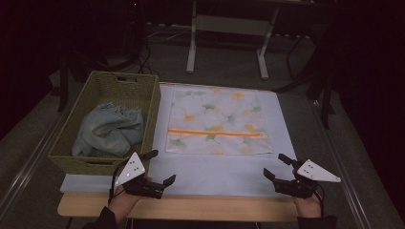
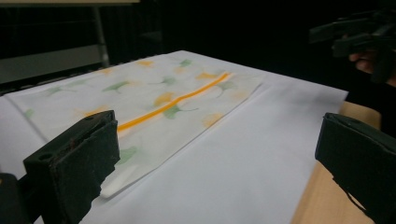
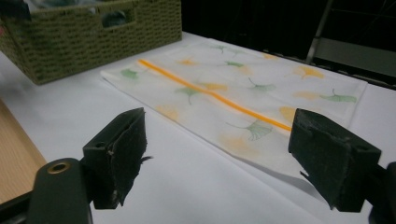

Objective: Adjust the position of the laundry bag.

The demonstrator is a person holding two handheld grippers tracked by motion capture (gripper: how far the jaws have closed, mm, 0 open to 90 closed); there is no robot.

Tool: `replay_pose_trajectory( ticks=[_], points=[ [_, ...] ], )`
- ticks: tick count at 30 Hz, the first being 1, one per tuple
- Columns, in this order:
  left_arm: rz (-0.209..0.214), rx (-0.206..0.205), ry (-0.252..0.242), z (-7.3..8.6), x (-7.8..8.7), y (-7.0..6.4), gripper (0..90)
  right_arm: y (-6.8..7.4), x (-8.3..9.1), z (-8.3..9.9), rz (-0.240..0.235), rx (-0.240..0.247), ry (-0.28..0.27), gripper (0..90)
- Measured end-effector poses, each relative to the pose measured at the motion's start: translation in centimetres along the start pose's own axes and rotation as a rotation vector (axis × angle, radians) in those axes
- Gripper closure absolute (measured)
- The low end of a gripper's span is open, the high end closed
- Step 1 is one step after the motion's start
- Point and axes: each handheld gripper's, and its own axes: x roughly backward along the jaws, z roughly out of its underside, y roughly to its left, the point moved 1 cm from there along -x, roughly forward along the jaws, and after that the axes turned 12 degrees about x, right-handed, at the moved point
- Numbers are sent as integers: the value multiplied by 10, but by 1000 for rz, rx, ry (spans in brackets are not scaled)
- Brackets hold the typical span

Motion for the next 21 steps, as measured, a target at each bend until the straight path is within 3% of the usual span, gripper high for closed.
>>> replay_pose_trajectory(
  ticks=[3, 6, 10, 12, 13, 18, 21],
  points=[
    [14, -21, 14, 0, -1, -2, 6, -1, 3, -1, -28, -11, -7, 187],
    [30, -14, 17, 1, -2, -3, 6, 1, 4, -2, -50, -13, -17, 168],
    [60, -26, 31, 3, -3, -5, 7, 6, 2, -5, -82, -4, 2, 153],
    [60, -26, 31, 3, -3, -5, 6, 6, 2, -5, -87, -5, 1, 153],
    [86, -27, 42, 3, -5, -7, 7, 6, 2, -6, -85, -5, 2, 148],
    [116, -27, 61, 5, -7, -8, 7, 8, 6, -12, -60, 11, -15, 133],
    [131, -22, 70, 5, -7, -8, 6, 11, 7, -18, -85, 1, -35, 130]
  ],
)
